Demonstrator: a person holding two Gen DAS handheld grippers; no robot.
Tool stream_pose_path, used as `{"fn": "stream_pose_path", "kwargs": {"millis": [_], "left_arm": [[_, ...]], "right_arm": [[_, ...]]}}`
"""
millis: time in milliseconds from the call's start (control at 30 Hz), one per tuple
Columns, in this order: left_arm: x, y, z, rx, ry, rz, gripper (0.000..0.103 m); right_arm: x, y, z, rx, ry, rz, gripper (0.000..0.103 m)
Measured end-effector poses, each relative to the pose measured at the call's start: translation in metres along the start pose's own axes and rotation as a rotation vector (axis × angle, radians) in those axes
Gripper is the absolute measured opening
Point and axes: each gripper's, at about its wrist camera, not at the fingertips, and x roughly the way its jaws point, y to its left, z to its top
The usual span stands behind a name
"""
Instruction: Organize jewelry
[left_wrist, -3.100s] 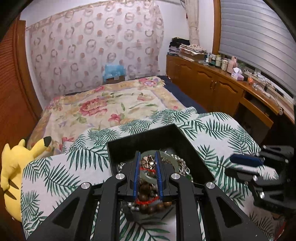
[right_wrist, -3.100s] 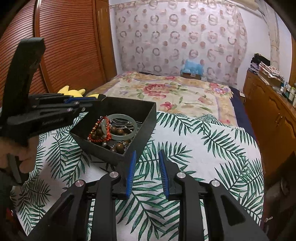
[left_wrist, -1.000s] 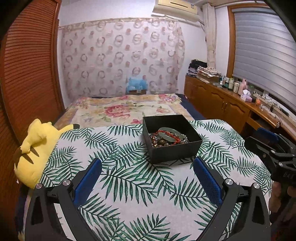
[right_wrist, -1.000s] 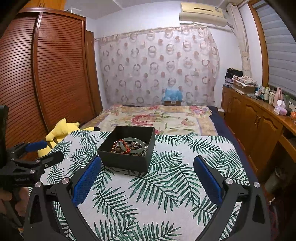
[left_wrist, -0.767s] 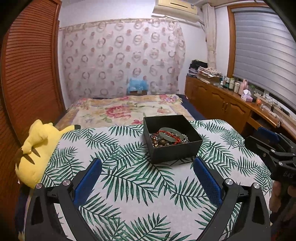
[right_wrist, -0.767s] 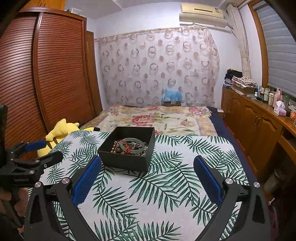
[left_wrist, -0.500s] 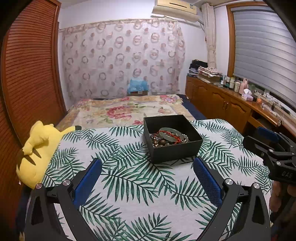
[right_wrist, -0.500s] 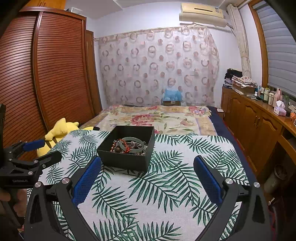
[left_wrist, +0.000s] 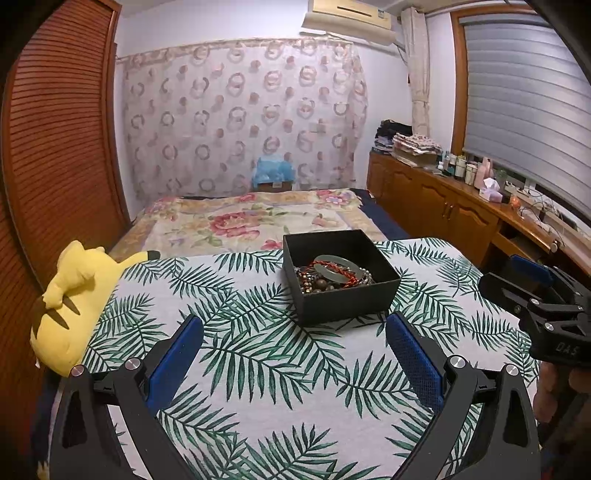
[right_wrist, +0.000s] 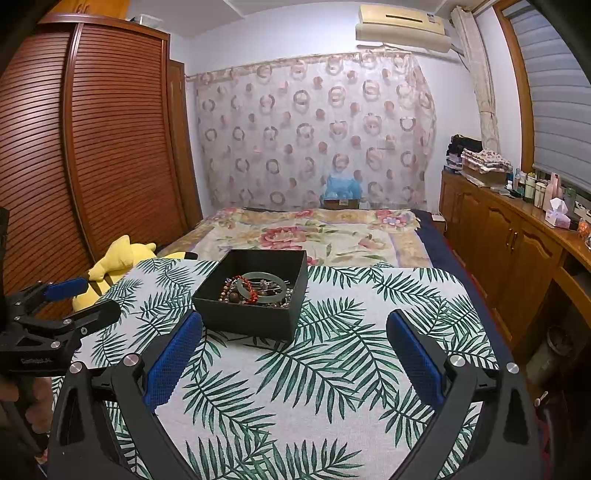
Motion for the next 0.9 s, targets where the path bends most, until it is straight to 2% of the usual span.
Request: {"fn": "stream_pose_path", "kwargs": {"millis": [900], "left_arm": [[-0.0034, -0.0053, 0.0028, 0.001, -0.003, 0.001, 0.095]], "right_arm": [[0.0031, -0.0003, -0.0004, 0.0, 0.003, -0.004, 0.1]]}}
